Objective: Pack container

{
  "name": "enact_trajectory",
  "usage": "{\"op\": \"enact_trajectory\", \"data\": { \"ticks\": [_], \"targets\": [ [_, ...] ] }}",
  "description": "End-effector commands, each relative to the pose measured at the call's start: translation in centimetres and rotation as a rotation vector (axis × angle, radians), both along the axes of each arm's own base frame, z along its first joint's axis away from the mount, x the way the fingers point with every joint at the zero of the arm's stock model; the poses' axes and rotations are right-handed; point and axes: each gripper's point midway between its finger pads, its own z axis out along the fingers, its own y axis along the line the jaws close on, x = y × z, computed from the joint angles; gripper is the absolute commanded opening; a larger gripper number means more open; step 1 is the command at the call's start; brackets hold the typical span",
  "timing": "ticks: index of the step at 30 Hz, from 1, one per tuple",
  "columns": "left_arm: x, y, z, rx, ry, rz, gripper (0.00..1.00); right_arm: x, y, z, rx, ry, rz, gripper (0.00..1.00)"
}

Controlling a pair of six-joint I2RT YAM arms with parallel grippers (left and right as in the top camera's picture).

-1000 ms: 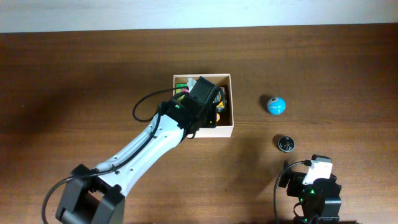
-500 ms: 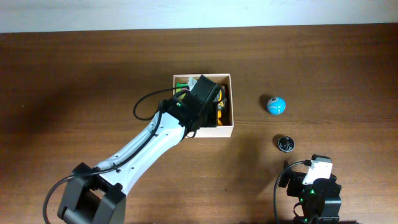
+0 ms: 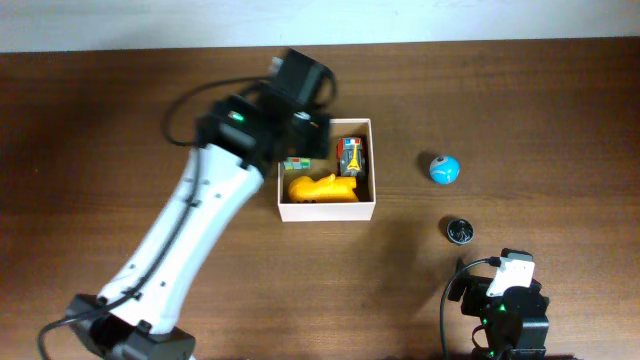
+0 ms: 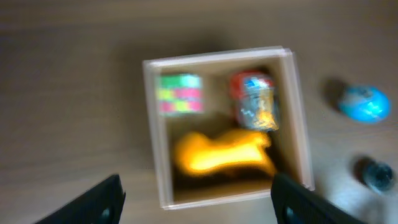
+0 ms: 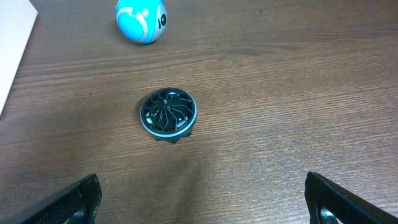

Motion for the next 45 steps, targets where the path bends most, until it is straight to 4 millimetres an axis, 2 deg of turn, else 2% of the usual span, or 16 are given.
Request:
{"op": "enact_trajectory", "data": {
  "ticks": [1,4,8,11,14,15,17,19,21,23,27,30,37,45],
  "targets": [
    [1.1,5.6,2.0,0.077,-0.041,0.114,0.79,0.0,-0.1,-0.2,0.003,-0.001,-0.007,0.99],
    [1.0,9.9,2.6,0.082,-0.030,0.213,0.81,0.0,-0.1,-0.2,0.003,-0.001,-0.007,0.99],
    [0.7,15.6,3.3,0.084,-0.026,0.354,0.92,0.0,-0.1,-0.2,0.003,-0.001,-0.007,0.99],
    [0.3,18.7,3.3,0.087,-0.012,0.432,0.95,0.0,-0.1,-0.2,0.003,-0.001,-0.008,0.99],
    [0.0,20.5,3.1,0.089,0.004,0.479,0.99,0.4,0.0,0.3,0.005,-0.029,-0.004,0.99],
    [-0.1,20.8,3.1,0.090,0.008,0.487,0.99,0.9,0.7,1.1,0.029,-0.066,0.034,0.99],
    [-0.2,21.0,3.0,0.092,0.013,0.493,0.99,1.7,3.6,2.4,0.112,-0.128,0.179,0.99],
    [-0.4,21.0,2.9,0.095,0.020,0.493,0.99,2.4,5.9,4.6,0.168,-0.222,0.310,0.99],
    [-0.5,21.1,2.9,0.096,0.026,0.492,0.99,2.4,8.4,7.0,0.215,-0.314,0.456,0.99],
    [-0.5,21.1,2.9,0.096,0.026,0.492,0.99,2.2,9.7,8.3,0.237,-0.363,0.540,0.99],
    [-0.5,21.0,2.9,0.096,0.026,0.492,0.99,2.7,9.6,11.2,0.201,-0.471,0.550,0.99],
    [-0.5,21.0,2.9,0.096,0.026,0.492,0.99,3.2,8.2,11.8,0.177,-0.442,0.463,0.99],
    [-0.5,21.0,2.9,0.095,0.025,0.492,0.99,5.3,5.5,11.3,0.174,-0.118,0.286,0.98],
    [-0.5,21.0,2.9,0.096,0.026,0.492,0.99,11.0,5.1,13.4,0.207,0.244,0.264,0.99]
  ]
}}
